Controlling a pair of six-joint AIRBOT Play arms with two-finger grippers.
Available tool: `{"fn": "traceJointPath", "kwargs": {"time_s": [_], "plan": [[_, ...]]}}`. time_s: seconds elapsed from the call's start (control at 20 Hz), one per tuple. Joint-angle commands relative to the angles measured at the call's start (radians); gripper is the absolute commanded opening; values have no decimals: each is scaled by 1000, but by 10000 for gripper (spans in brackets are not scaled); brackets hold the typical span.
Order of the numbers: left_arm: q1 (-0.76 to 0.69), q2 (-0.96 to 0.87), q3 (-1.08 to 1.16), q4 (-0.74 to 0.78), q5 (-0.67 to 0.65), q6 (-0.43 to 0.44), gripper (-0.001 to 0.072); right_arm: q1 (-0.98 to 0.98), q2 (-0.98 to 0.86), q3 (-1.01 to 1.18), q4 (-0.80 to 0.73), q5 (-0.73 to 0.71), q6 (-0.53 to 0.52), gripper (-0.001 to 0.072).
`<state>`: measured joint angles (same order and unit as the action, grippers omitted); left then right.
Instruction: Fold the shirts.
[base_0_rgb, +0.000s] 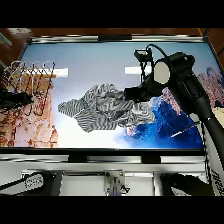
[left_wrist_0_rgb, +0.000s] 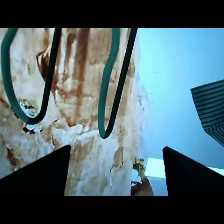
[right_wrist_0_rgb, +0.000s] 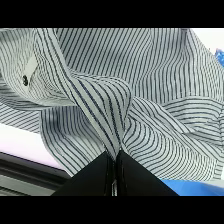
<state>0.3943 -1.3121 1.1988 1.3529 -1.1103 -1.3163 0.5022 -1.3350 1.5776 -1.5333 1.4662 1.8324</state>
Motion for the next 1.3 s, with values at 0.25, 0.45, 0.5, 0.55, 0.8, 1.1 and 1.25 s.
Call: {"fn": "traceJointPath", "kwargs": {"time_s": [0.25, 0.45, 0.5, 0.55, 0.8, 1.1, 1.25], "plan": [[5, -158, -13, -3, 79, 71, 717, -1, 0, 1, -2, -11, 78, 87], [4, -226, -13, -51, 82, 140, 704, 0, 0, 1, 6, -11, 100, 87], [4, -243, -13, -57, 82, 145, 704, 0, 0, 1, 6, -12, 105, 87], [4, -256, -13, -57, 81, 145, 685, 0, 0, 1, 6, -11, 105, 87], [4, -285, -13, -76, 83, 176, 496, 0, 0, 1, 6, -11, 112, 87], [4, -292, -13, -121, 71, 205, 380, -1, 0, 1, 5, -12, 111, 87], [4, -298, -13, -120, 64, 205, 370, -1, 0, 1, 5, -12, 111, 87]]}}
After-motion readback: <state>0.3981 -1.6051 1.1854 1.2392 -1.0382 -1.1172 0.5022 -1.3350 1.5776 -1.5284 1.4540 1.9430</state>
